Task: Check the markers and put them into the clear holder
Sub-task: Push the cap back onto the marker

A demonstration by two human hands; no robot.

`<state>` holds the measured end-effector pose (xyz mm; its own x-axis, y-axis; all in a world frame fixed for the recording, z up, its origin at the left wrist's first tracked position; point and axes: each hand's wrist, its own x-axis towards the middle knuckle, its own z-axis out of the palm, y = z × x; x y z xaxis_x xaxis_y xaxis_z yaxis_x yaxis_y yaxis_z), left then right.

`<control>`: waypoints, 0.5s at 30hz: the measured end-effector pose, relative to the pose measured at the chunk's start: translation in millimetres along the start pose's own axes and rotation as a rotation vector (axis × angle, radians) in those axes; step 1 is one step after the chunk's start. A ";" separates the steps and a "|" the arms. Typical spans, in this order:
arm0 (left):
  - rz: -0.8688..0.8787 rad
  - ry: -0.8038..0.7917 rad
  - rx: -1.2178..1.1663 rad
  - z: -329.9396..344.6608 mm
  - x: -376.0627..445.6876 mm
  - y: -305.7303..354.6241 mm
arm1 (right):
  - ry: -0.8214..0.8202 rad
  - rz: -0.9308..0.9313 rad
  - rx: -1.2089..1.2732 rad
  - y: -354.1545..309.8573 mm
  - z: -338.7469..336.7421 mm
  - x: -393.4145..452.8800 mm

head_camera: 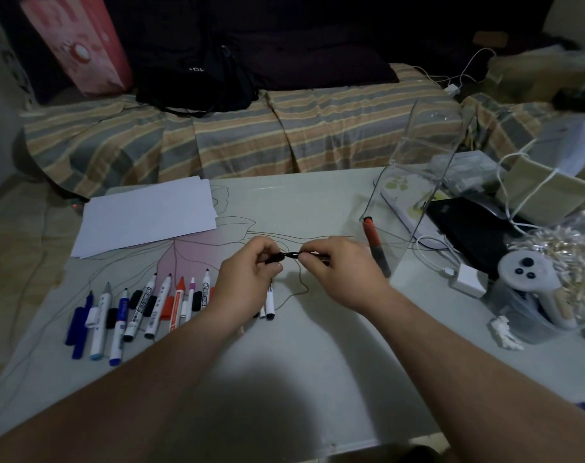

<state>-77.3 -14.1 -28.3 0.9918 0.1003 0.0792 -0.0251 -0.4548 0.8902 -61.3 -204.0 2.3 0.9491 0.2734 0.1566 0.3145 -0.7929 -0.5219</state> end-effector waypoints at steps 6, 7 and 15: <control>0.173 0.008 0.231 -6.4 -3.2 6.4 | 0.095 -0.129 -0.245 -0.6 3.9 -1.8; 0.209 -0.005 0.262 -7.5 -3.1 8.3 | 0.113 -0.160 -0.247 -2.0 5.0 -2.6; 0.363 -0.051 0.315 -15.2 -2.9 14.9 | 0.164 -0.272 -0.176 -6.1 2.3 -5.0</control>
<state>-82.5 -7.8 -8.5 0.9312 -0.1542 0.3303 -0.3390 -0.6994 0.6292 -67.9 -199.3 2.8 0.8162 0.4075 0.4095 0.5406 -0.7887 -0.2927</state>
